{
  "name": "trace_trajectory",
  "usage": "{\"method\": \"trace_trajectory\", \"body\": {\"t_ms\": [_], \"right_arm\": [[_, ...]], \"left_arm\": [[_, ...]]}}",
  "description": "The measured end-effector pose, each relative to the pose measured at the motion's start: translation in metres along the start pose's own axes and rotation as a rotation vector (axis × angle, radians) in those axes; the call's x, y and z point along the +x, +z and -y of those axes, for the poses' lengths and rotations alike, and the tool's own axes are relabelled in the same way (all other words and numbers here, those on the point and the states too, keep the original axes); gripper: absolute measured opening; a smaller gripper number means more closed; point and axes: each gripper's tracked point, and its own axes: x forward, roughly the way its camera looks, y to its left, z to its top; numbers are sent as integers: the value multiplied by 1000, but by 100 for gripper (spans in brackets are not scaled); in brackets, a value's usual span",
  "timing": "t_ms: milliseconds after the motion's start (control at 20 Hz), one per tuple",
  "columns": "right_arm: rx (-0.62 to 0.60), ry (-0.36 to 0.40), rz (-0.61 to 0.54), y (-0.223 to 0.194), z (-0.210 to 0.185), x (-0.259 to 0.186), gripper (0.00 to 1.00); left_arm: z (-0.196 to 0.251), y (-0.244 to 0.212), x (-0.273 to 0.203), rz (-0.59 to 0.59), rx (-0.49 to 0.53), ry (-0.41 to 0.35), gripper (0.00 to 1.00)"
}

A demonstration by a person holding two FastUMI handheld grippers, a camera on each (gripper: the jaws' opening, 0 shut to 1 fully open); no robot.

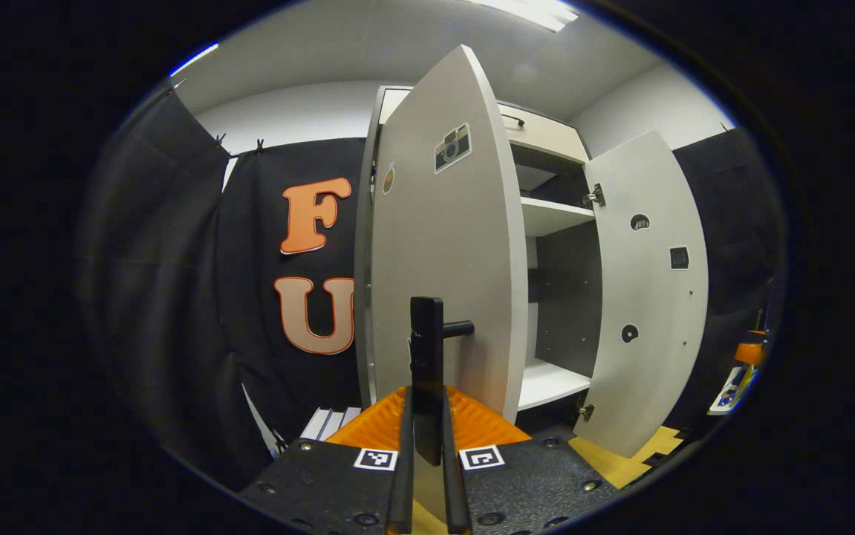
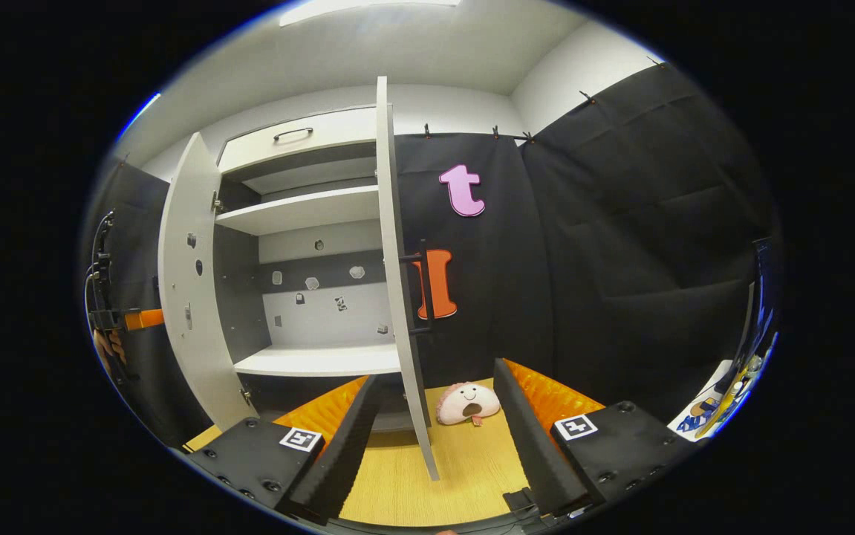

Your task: Open the right door of the double-door shoe cabinet with the right hand, and open the left door with the left hand.

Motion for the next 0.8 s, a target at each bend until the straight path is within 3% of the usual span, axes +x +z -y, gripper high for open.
{"method": "trace_trajectory", "body": {"t_ms": [50, 550, 800], "right_arm": [[0, -6, -1, -1, 1, -1, 98], [18, -33, 9, 4, -4, -4, 98], [-13, -28, 16, 8, -12, -7, 98]], "left_arm": [[-2, 1, 0, 3, 7, 2, 12], [-16, 2, -3, 24, -5, 3, 8], [-37, 4, -2, 31, 20, 69, 8]]}}
